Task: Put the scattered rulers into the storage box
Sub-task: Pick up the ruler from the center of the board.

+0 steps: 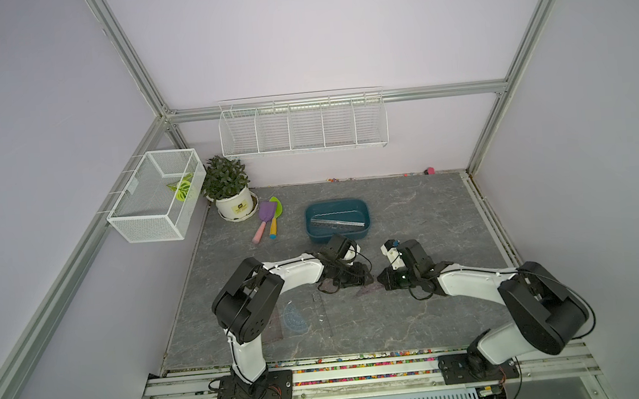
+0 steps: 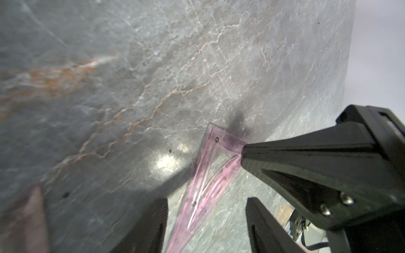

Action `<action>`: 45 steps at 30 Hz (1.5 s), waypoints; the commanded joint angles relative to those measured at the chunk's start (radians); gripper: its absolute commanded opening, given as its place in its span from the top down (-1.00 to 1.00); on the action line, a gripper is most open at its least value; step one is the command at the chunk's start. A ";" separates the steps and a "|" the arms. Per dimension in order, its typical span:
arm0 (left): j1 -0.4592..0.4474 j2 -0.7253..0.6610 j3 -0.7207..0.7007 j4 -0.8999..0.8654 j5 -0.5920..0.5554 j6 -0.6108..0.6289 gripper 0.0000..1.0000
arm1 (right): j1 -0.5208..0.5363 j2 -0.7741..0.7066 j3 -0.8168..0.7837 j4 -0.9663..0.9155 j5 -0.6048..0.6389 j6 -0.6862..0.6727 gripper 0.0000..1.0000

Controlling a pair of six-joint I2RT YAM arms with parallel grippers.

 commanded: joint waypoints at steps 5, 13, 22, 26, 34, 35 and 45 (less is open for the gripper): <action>0.008 0.002 -0.025 -0.055 -0.033 0.021 -0.26 | -0.010 0.040 0.023 0.008 -0.002 -0.030 0.83; 0.009 0.006 -0.029 -0.094 -0.048 0.029 -0.27 | -0.018 0.093 -0.029 0.057 0.008 0.000 0.84; 0.010 -0.024 -0.055 -0.176 -0.035 0.024 -0.26 | -0.018 0.111 -0.089 0.112 0.005 0.031 0.85; 0.010 -0.065 -0.071 -0.230 -0.023 0.026 -0.26 | -0.019 0.112 -0.102 0.126 0.005 0.036 0.85; 0.010 -0.062 -0.135 -0.204 0.080 0.018 -0.26 | -0.020 0.111 -0.106 0.139 0.000 0.036 0.85; 0.009 -0.055 -0.141 -0.191 0.093 0.016 -0.26 | -0.021 0.109 -0.108 0.143 -0.002 0.036 0.86; 0.027 0.024 -0.187 -0.073 0.136 -0.004 -0.21 | -0.020 0.097 -0.115 0.148 -0.011 0.040 0.86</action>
